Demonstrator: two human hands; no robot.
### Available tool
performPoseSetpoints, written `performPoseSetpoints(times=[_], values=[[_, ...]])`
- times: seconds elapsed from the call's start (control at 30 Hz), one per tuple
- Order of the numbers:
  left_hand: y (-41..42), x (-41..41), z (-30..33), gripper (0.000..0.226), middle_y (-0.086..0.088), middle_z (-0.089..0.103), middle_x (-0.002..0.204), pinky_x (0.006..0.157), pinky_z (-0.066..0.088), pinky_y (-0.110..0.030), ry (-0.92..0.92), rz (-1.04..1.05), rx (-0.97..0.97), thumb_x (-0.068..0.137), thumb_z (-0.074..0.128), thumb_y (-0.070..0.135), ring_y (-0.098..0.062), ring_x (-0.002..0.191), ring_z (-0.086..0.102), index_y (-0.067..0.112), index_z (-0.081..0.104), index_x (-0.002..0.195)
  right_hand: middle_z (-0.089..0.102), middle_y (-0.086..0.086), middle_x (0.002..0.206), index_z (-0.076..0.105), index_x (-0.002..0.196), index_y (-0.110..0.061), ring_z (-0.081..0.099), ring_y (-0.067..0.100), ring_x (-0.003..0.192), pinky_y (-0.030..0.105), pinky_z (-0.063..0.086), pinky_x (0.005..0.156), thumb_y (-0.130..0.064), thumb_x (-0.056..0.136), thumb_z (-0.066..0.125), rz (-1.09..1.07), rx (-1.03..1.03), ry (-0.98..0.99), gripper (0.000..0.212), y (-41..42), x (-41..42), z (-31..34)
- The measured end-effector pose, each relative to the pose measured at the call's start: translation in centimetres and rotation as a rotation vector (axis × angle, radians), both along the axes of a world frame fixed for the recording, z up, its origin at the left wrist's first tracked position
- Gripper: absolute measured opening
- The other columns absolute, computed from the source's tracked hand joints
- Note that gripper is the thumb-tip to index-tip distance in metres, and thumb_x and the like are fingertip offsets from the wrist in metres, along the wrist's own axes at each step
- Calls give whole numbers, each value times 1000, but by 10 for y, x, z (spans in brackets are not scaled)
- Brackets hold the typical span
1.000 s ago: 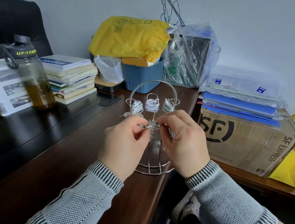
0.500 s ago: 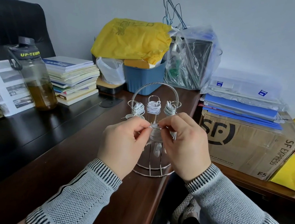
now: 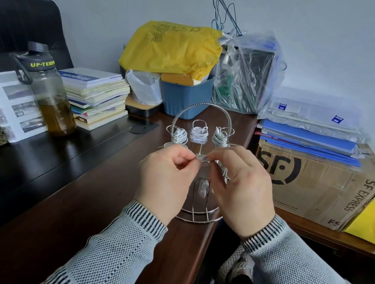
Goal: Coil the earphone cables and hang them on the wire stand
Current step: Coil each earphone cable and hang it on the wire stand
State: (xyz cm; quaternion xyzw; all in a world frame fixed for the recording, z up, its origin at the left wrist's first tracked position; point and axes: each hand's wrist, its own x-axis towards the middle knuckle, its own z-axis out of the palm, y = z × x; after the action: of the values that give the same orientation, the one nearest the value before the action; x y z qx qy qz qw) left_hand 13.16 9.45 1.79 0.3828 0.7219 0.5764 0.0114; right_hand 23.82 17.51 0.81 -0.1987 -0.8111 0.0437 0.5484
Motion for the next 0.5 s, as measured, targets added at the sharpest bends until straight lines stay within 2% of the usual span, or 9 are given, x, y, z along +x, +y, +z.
performPoseSetpoints(times=[0.1, 0.2, 0.3, 0.37, 0.43, 0.5], values=[[-2, -1, 1, 9, 11, 70, 65, 67, 59, -35, 8, -5, -14, 79, 78, 21, -5, 63, 66, 25, 72, 72, 66, 0, 81, 68, 91, -9, 55, 14, 73, 19, 43, 69, -15, 85, 54, -45, 6, 42, 17, -3, 12, -4], [-4, -2, 4, 14, 11, 70, 67, 68, 59, -32, 30, -13, -33, 79, 78, 21, -3, 63, 66, 28, 69, 70, 66, -4, 76, 70, 94, -10, 53, 3, 63, 13, 43, 61, -15, 86, 57, -33, -132, 65, 16, -6, 18, -8], [-5, -4, 7, 17, 12, 69, 66, 68, 58, -28, 41, -30, -59, 79, 78, 21, -1, 63, 65, 30, 68, 69, 68, -6, 66, 72, 101, -13, 60, 5, 54, 20, 49, 57, -18, 87, 57, -13, -290, 12, 21, -9, 15, -11], [-7, -4, 8, 14, 13, 69, 66, 68, 57, -24, 66, -39, -88, 79, 78, 21, -1, 63, 64, 28, 69, 71, 69, -5, 64, 71, 106, -15, 64, 6, 57, 21, 50, 58, -16, 91, 58, 14, -391, -26, 20, -12, 11, -9], [-9, -3, 10, 10, 14, 68, 66, 69, 56, -24, 114, -42, -116, 80, 77, 21, -1, 64, 64, 26, 71, 73, 70, -5, 65, 67, 108, -25, 64, 0, 56, 14, 48, 55, -13, 93, 56, 89, -516, -56, 22, -13, 7, -5], [-11, -2, 13, 10, 17, 67, 65, 67, 54, -21, 183, -31, -142, 81, 76, 21, -1, 64, 64, 25, 71, 73, 70, -4, 65, 59, 102, -35, 59, -6, 47, 9, 44, 49, -11, 95, 53, 174, -620, -72, 26, -14, 5, -2]])
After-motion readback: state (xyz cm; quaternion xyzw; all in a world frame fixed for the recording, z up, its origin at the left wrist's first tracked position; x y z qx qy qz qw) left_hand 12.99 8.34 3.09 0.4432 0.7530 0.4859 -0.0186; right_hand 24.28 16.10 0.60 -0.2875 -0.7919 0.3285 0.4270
